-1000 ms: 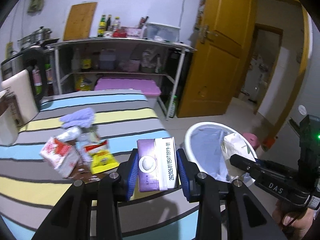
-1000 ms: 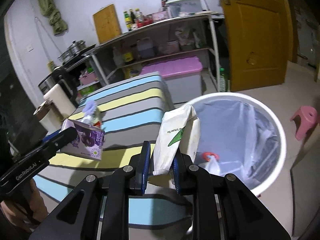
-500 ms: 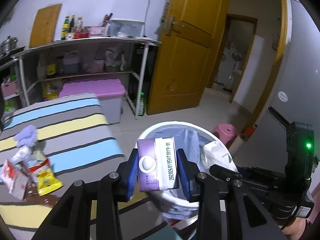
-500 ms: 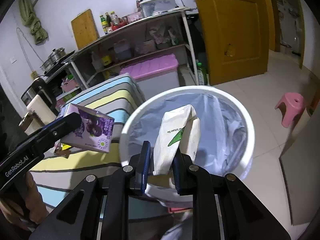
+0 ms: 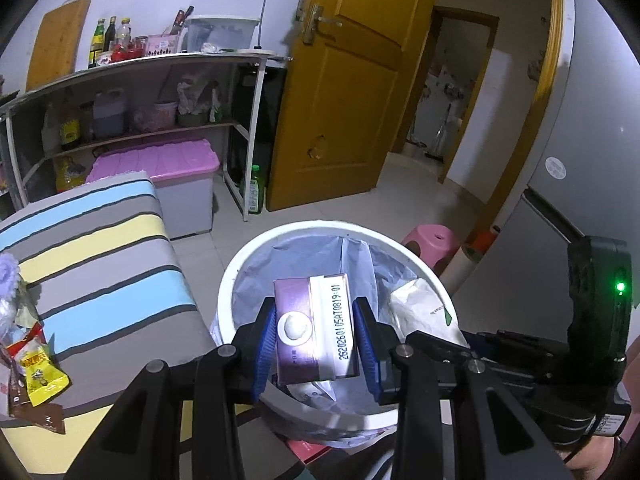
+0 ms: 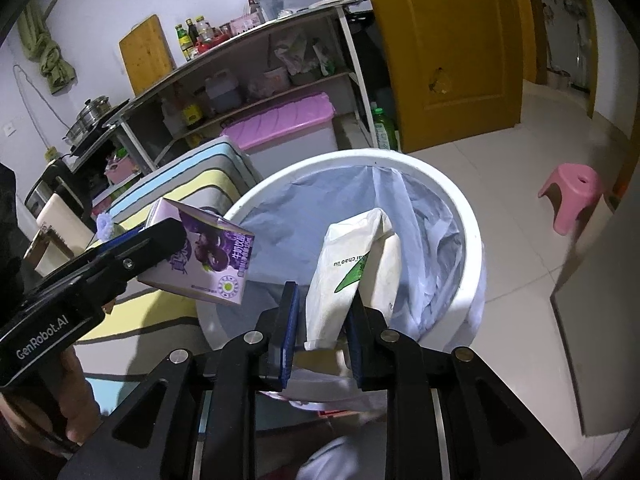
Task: Collect trash
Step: 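Carry both items over the trash bin and open both tools to drop them, then move both tools back toward the remaining items on the table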
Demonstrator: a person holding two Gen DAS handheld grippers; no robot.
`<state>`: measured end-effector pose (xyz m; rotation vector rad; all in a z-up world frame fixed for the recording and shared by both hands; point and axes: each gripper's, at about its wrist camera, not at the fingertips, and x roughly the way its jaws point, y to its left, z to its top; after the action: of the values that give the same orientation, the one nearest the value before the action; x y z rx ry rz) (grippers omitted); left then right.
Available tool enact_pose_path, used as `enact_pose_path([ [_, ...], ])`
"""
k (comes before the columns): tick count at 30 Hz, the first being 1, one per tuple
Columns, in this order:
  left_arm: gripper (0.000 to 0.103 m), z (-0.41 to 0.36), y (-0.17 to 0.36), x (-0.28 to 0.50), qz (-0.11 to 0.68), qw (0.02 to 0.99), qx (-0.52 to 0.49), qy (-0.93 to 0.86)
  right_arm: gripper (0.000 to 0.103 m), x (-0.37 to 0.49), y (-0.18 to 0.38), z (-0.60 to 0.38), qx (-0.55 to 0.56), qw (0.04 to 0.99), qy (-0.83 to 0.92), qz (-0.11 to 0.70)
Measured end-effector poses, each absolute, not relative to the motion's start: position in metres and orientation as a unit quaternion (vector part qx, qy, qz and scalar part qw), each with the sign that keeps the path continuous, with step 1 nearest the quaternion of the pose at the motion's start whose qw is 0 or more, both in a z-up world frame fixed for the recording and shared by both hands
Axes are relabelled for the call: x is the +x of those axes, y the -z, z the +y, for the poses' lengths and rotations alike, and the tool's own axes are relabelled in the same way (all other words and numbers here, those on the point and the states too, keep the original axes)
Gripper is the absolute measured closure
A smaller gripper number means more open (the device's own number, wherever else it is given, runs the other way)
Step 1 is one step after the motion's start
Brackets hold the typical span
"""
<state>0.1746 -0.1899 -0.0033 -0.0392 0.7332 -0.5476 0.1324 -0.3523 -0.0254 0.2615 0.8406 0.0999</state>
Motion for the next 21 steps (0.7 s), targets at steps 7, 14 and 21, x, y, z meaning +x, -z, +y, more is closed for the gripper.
enact_pose_path([
  [7,0.065,-0.188,0.011,0.179,0.367,0.891,-0.022,0.265,0.079,0.134,0.031,-0.353,0.130,0.900,-0.050,0.414],
  [14,0.065,-0.183,0.009,0.174,0.364,0.894,-0.025,0.260,0.078,0.132,0.028,-0.352,0.127,0.902,-0.052,0.409],
  [21,0.065,-0.165,0.002,0.161,0.355,0.903,-0.030,0.241,0.074,0.126,0.019,-0.343,0.116,0.908,-0.061,0.397],
])
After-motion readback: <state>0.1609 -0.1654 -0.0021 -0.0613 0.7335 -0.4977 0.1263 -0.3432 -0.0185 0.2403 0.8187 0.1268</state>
